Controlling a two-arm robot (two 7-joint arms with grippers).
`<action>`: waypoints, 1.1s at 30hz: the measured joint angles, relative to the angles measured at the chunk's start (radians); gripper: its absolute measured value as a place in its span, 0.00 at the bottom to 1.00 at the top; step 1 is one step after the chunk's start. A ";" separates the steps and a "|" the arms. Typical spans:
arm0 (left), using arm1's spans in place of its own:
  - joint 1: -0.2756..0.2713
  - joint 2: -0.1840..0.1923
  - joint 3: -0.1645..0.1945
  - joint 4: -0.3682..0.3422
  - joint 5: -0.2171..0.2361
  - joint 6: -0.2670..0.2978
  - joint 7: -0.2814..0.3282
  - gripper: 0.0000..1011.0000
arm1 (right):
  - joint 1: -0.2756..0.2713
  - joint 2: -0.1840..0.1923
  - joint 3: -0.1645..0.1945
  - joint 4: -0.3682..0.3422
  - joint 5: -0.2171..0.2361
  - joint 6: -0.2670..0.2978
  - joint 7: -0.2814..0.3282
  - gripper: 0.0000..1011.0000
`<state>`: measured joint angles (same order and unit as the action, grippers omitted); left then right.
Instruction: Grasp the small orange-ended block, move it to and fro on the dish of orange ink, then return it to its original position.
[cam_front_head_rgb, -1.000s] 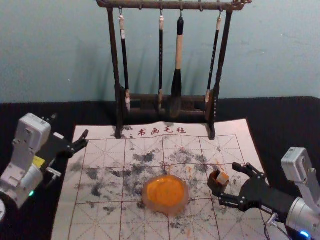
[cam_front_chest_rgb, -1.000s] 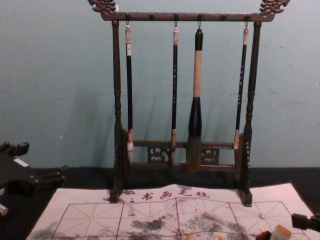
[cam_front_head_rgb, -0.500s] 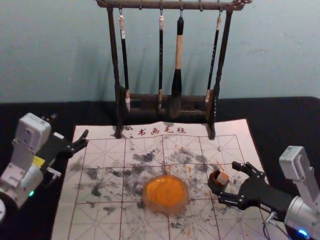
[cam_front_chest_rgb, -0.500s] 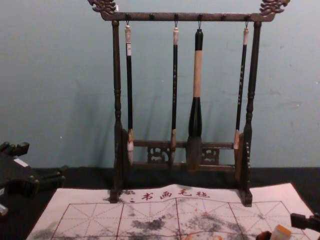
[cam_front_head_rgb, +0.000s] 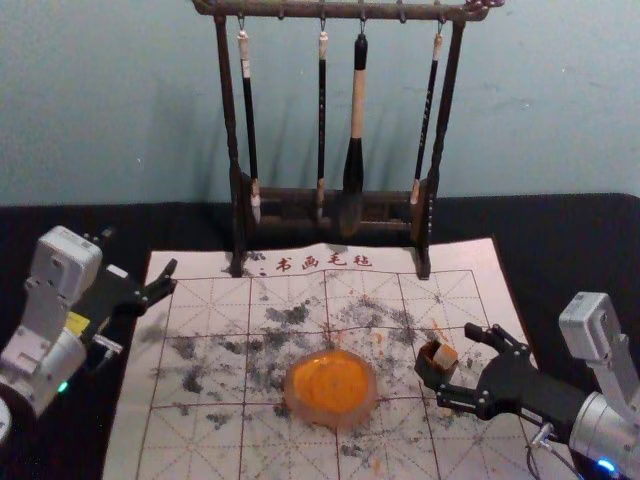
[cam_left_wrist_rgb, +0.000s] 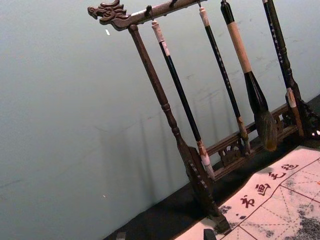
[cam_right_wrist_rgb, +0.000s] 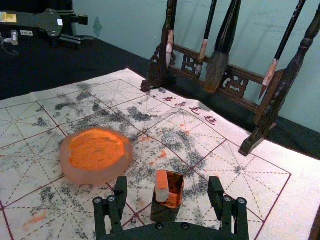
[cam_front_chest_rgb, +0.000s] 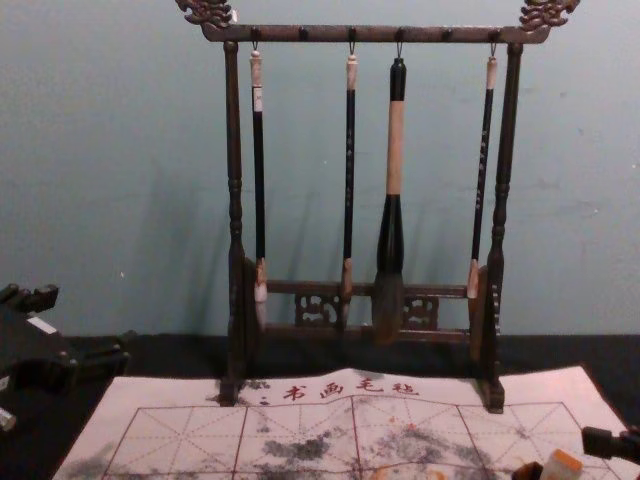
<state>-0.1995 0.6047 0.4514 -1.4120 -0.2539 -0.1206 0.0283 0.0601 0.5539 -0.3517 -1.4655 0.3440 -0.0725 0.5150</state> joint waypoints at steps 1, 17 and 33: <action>0.000 0.000 0.000 0.000 0.000 0.000 0.000 0.99 | 0.000 0.000 0.000 0.000 0.000 0.000 0.000 0.99; 0.000 0.000 0.000 0.000 0.000 0.000 0.000 0.99 | 0.000 0.001 -0.001 -0.001 0.001 -0.001 0.000 0.61; 0.000 0.000 0.000 0.000 0.000 0.000 0.000 0.99 | 0.000 0.001 -0.001 -0.001 0.001 -0.001 0.000 0.13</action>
<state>-0.1996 0.6047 0.4514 -1.4120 -0.2539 -0.1205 0.0283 0.0597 0.5548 -0.3529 -1.4669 0.3455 -0.0739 0.5145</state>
